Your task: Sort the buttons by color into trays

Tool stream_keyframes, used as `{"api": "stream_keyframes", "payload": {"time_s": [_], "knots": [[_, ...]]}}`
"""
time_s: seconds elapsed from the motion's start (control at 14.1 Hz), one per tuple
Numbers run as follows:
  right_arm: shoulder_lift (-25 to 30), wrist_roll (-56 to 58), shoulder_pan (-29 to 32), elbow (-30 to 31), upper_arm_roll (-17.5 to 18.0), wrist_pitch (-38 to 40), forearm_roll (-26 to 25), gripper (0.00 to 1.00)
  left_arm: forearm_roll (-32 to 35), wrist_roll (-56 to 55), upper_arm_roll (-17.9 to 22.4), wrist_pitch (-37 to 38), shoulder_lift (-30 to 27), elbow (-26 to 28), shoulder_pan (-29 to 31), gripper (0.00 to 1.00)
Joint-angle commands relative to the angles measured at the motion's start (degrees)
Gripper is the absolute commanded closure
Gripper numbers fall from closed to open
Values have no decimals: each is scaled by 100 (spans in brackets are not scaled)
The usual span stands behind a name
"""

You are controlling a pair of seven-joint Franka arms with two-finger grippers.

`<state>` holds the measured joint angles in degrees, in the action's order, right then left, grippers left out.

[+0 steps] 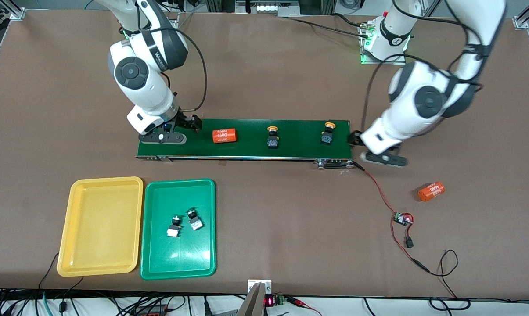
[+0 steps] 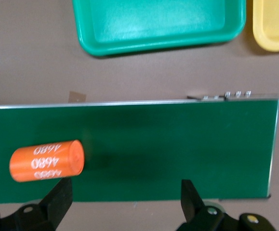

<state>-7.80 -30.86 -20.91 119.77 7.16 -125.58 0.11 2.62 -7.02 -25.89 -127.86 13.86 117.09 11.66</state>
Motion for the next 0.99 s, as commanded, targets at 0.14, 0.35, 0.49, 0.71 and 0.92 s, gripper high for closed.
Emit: {"api": "stream_keyframes", "payload": {"time_s": [0.14, 0.35, 0.49, 0.71, 0.92], "knots": [[270, -333, -256, 284, -4, -212, 68, 0, 221, 2226, 996, 7, 976, -756, 144, 0], [183, -333, -247, 292, -4, -256, 51, 0, 274, 3633, 1305, -11, 1416, -1019, 214, 0], [121, -333, -238, 292, -4, -388, 51, 0, 239, 4652, 1401, -11, 1636, -1196, 275, 0], [86, -333, -230, 284, -4, -423, 51, 0, 265, 5673, 1542, -291, 1891, -1600, 275, 0], [60, -351, -221, 284, -4, -493, 51, 0, 265, 6606, 1621, -608, 2015, -1768, 284, 0]]}}
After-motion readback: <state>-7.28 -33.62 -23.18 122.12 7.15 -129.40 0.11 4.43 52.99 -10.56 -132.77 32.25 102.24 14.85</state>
